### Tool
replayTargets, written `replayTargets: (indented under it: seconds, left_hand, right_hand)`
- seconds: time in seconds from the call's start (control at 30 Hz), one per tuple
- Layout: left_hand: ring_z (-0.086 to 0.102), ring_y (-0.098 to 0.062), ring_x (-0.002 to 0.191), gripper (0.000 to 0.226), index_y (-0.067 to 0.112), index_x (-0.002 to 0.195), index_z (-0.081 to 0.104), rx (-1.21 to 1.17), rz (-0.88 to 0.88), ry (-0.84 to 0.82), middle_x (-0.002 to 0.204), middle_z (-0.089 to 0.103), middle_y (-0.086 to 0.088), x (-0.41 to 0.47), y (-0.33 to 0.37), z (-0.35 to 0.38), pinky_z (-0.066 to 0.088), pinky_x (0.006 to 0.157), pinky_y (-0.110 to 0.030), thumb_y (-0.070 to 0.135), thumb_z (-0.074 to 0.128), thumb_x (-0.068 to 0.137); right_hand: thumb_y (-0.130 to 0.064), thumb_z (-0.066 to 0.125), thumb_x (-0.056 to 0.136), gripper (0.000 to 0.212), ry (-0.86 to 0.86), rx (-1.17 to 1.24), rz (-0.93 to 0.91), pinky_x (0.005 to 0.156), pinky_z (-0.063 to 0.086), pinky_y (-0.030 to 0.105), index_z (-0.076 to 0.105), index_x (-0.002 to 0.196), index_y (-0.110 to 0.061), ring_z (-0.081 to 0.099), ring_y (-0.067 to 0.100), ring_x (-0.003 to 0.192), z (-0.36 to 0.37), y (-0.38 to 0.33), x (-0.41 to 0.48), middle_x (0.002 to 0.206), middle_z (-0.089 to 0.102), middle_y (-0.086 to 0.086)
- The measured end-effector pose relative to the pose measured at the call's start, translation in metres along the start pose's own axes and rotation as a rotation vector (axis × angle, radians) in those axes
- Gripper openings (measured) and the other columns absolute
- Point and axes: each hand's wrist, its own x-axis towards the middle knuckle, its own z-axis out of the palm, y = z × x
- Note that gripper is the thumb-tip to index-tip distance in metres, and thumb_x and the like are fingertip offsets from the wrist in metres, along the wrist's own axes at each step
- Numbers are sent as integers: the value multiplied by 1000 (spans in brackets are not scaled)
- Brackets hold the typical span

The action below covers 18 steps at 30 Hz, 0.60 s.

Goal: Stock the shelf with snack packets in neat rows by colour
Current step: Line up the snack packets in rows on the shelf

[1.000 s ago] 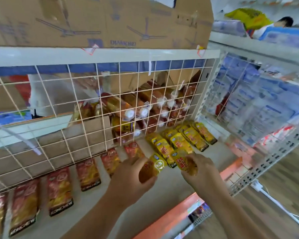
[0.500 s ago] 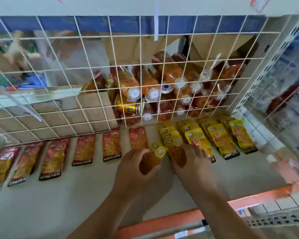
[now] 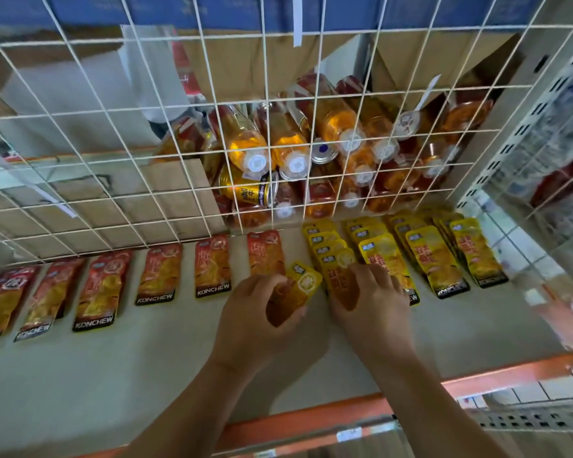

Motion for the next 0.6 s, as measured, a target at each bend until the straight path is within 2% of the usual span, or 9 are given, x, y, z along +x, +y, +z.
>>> replayTargets:
  seconds: [0.3, 0.37, 0.47, 0.53, 0.6]
  left_hand:
    - [59, -9, 98, 52, 27, 118, 67, -26, 34, 41, 111, 65, 9, -1, 0, 1, 45, 80, -21, 60, 68, 77]
    - [59, -9, 98, 52, 26, 117, 68, -26, 44, 51, 111, 66, 9, -1, 0, 1, 45, 80, -20, 59, 69, 77]
    - [60, -10, 97, 54, 23, 118, 68, -29, 49, 69, 111, 65, 8, -1, -1, 1, 47, 80, -21, 58, 68, 77]
    - [61, -13, 97, 56, 21, 119, 68, -31, 40, 78, 111, 65, 6, 0, -1, 2, 50, 80, -26, 60, 67, 78]
    - [61, -12, 94, 52, 21, 116, 68, -51, 46, 87, 108, 63, 6, -1, 0, 1, 51, 79, -26, 60, 68, 80]
  right_hand:
    - [-44, 82, 70, 55, 27, 31, -5, 84, 51, 47, 67, 117, -21, 60, 37, 100, 0, -1, -4, 117, 64, 6]
    - [-40, 82, 71, 49, 74, 53, -14, 83, 50, 46, 68, 113, -18, 59, 36, 98, -3, 2, -7, 114, 65, 6]
    - [-23, 77, 77, 30, 120, 138, -137, 79, 51, 41, 71, 105, -13, 62, 31, 92, -10, -3, -18, 102, 68, 5]
    - [-18, 70, 78, 22, 37, 175, -246, 71, 52, 37, 69, 100, -12, 63, 26, 84, -15, -18, -32, 91, 67, 3]
    - [-22, 66, 79, 30, -83, 197, -286, 70, 55, 35, 67, 108, -14, 63, 21, 84, -15, -34, -44, 93, 67, 1]
